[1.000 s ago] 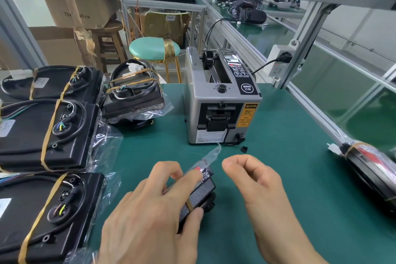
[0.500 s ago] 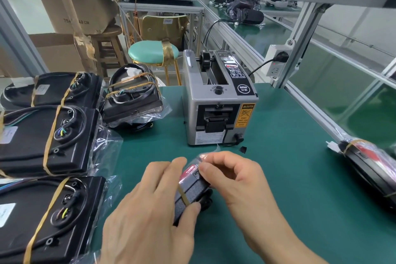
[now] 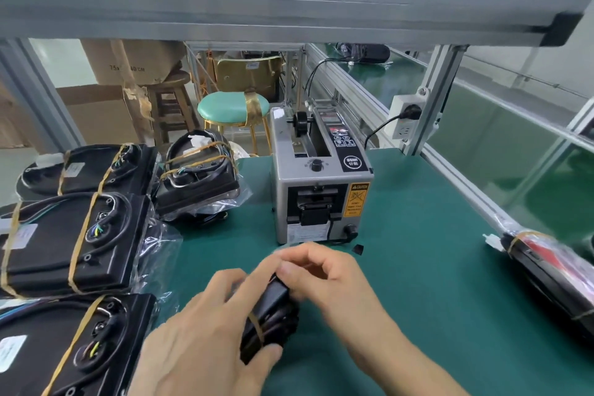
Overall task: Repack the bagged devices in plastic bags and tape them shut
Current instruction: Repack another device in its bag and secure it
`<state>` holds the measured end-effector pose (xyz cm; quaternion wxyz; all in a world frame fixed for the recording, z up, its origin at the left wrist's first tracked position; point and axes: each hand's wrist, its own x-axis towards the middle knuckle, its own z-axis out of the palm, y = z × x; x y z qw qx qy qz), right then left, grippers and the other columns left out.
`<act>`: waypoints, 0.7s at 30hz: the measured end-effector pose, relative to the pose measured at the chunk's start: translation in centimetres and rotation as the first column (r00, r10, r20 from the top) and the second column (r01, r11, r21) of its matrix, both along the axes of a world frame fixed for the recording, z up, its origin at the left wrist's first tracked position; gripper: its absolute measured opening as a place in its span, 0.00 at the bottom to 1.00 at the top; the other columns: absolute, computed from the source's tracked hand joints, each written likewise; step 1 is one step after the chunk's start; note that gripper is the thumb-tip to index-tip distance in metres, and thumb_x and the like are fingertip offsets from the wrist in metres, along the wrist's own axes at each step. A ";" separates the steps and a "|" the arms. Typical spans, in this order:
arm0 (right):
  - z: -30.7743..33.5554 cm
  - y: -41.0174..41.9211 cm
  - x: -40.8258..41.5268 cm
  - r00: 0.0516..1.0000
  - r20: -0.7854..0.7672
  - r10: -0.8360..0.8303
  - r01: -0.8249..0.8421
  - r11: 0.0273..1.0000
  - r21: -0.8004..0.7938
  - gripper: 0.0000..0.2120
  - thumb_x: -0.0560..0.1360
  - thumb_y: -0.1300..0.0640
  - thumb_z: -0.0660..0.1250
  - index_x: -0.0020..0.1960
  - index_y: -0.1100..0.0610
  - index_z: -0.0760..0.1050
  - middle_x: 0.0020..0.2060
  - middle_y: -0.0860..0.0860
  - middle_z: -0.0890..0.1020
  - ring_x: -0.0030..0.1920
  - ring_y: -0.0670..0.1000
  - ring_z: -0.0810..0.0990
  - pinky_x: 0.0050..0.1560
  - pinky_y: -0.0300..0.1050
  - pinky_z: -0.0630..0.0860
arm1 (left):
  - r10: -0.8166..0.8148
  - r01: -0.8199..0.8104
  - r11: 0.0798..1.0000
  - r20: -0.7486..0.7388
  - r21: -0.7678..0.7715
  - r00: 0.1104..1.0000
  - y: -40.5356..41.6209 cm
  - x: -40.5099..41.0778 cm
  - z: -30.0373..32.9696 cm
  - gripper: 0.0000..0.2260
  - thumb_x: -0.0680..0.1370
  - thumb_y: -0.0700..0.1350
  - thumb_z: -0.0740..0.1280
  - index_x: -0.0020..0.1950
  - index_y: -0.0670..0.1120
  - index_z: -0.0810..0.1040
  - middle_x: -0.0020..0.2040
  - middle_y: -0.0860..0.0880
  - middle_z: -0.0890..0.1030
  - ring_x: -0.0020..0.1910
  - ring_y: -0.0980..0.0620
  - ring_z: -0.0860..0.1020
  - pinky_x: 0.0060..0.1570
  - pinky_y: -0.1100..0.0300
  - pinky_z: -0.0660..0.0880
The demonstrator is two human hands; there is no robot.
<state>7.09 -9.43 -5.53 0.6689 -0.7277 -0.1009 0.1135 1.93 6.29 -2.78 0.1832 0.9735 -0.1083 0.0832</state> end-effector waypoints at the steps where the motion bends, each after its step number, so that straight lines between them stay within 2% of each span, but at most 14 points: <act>1: -0.2 -0.3 0.0 0.999 -0.026 0.025 -0.024 1.000 0.008 0.07 0.74 0.54 0.68 0.51 0.48 0.82 0.48 0.45 0.85 0.48 0.40 0.80 0.49 0.34 0.74 | 0.054 -0.054 0.998 0.005 -0.017 0.999 0.2 0.0 0.0 0.41 0.67 0.65 0.66 0.62 0.81 0.34 0.60 0.74 0.64 0.49 0.69 0.75 0.40 0.72 0.70; 2: -0.5 -0.9 -0.1 0.998 -0.046 0.052 -0.052 0.999 -0.004 0.12 0.72 0.49 0.69 0.55 0.45 0.81 0.53 0.44 0.83 0.52 0.39 0.79 0.54 0.35 0.73 | 0.059 -0.059 0.993 -0.003 -0.102 0.998 0.4 0.1 0.2 0.42 0.65 0.64 0.68 0.61 0.83 0.36 0.60 0.76 0.64 0.52 0.68 0.75 0.45 0.73 0.70; 3: -0.8 -1.6 -0.3 0.995 -0.052 0.087 -0.089 0.995 -0.040 0.19 0.68 0.46 0.71 0.59 0.41 0.78 0.58 0.41 0.80 0.58 0.36 0.76 0.61 0.35 0.70 | 0.046 -0.043 0.969 0.004 -0.243 0.999 0.7 0.3 0.1 0.40 0.61 0.62 0.70 0.62 0.84 0.47 0.59 0.76 0.69 0.52 0.68 0.76 0.49 0.75 0.70; 4: -1.1 -2.4 -0.6 0.990 -0.044 0.131 -0.134 0.987 -0.083 0.28 0.63 0.43 0.73 0.62 0.38 0.74 0.61 0.36 0.76 0.63 0.33 0.71 0.66 0.36 0.66 | 0.027 -0.004 0.894 0.045 -0.448 0.999 1.1 0.2 0.1 0.37 0.58 0.59 0.71 0.63 0.80 0.60 0.57 0.72 0.75 0.52 0.67 0.77 0.51 0.76 0.70; 6: -1.1 -3.5 -1.1 0.979 -0.023 0.205 -0.206 0.973 -0.099 0.42 0.58 0.46 0.77 0.67 0.32 0.63 0.62 0.28 0.73 0.64 0.27 0.66 0.65 0.30 0.66 | -0.042 0.100 0.611 0.095 -0.786 0.995 1.5 -0.3 -0.6 0.35 0.56 0.52 0.75 0.62 0.68 0.74 0.54 0.60 0.82 0.52 0.61 0.81 0.53 0.73 0.72; 7: -0.9 -3.9 -1.2 0.976 -0.009 0.218 -0.218 0.974 -0.062 0.45 0.57 0.50 0.79 0.69 0.32 0.61 0.61 0.27 0.73 0.63 0.27 0.68 0.60 0.28 0.69 | -0.094 0.154 0.482 0.124 -0.862 0.988 1.3 -0.5 -1.4 0.36 0.56 0.46 0.78 0.63 0.64 0.76 0.55 0.54 0.83 0.52 0.56 0.82 0.53 0.69 0.75; 9: -0.2 -4.1 -1.2 0.977 0.074 0.202 -0.202 0.979 -0.007 0.45 0.59 0.56 0.81 0.68 0.35 0.64 0.60 0.34 0.78 0.61 0.37 0.76 0.55 0.28 0.73 | -0.107 0.213 0.297 0.190 -0.931 0.976 0.3 -0.9 -2.7 0.41 0.55 0.32 0.77 0.63 0.60 0.77 0.57 0.48 0.82 0.55 0.50 0.82 0.53 0.61 0.77; 11: 0.5 -4.0 -1.0 0.969 0.177 0.169 -0.163 0.985 -0.051 0.42 0.58 0.53 0.83 0.65 0.34 0.67 0.58 0.39 0.80 0.58 0.44 0.80 0.56 0.31 0.74 | -0.083 0.204 0.180 0.191 -0.962 0.978 -0.1 -1.1 -3.5 0.42 0.56 0.26 0.72 0.63 0.60 0.77 0.59 0.47 0.81 0.56 0.48 0.81 0.52 0.60 0.78; 13: 1.2 -3.9 -1.0 0.963 0.221 0.153 -0.137 0.987 -0.088 0.40 0.58 0.48 0.83 0.63 0.32 0.67 0.57 0.40 0.81 0.57 0.44 0.81 0.57 0.34 0.74 | -0.077 0.189 0.139 0.180 -0.972 0.981 0.2 -1.3 -3.9 0.42 0.56 0.28 0.75 0.63 0.60 0.77 0.60 0.47 0.81 0.56 0.46 0.81 0.52 0.59 0.78; 14: 1.4 -3.8 -1.1 0.961 0.232 0.150 -0.130 0.987 -0.098 0.39 0.57 0.47 0.82 0.63 0.31 0.67 0.57 0.39 0.81 0.56 0.44 0.81 0.57 0.34 0.74 | -0.070 0.186 0.150 0.177 -0.971 0.982 0.5 -1.4 -3.8 0.41 0.55 0.33 0.78 0.63 0.61 0.77 0.61 0.48 0.80 0.57 0.46 0.80 0.54 0.59 0.77; 15: 1.6 -3.6 -1.2 0.959 0.245 0.143 -0.121 0.987 -0.105 0.39 0.57 0.46 0.82 0.62 0.31 0.67 0.56 0.39 0.81 0.56 0.43 0.81 0.57 0.33 0.74 | -0.054 0.181 0.205 0.173 -0.962 0.983 0.8 -1.6 -3.4 0.41 0.55 0.39 0.80 0.64 0.61 0.75 0.62 0.49 0.79 0.59 0.47 0.79 0.56 0.59 0.76; 17: 2.2 -3.1 -1.3 0.953 0.272 0.133 -0.107 0.988 -0.109 0.39 0.56 0.45 0.82 0.61 0.31 0.67 0.55 0.37 0.82 0.55 0.41 0.81 0.55 0.30 0.73 | 0.041 0.167 0.496 0.216 -0.852 0.976 1.2 -2.0 -2.2 0.43 0.55 0.49 0.79 0.68 0.59 0.69 0.65 0.51 0.76 0.64 0.49 0.75 0.62 0.60 0.71; 19: 2.6 -2.3 -1.5 0.949 0.293 0.115 -0.092 0.991 -0.093 0.39 0.56 0.45 0.81 0.62 0.31 0.66 0.55 0.36 0.81 0.55 0.40 0.80 0.54 0.27 0.71 | 0.111 0.133 0.802 0.364 -0.583 0.925 1.6 -2.2 -0.6 0.45 0.56 0.55 0.76 0.71 0.56 0.65 0.68 0.50 0.72 0.69 0.49 0.69 0.68 0.60 0.65; 21: 2.9 -1.4 -1.7 0.939 0.318 0.127 -0.101 0.990 -0.098 0.42 0.57 0.46 0.80 0.64 0.31 0.62 0.54 0.36 0.81 0.55 0.38 0.79 0.53 0.26 0.70 | 0.033 0.099 0.966 0.493 -0.240 0.870 1.7 -1.9 0.8 0.42 0.59 0.61 0.71 0.71 0.55 0.65 0.69 0.52 0.70 0.70 0.50 0.67 0.70 0.57 0.60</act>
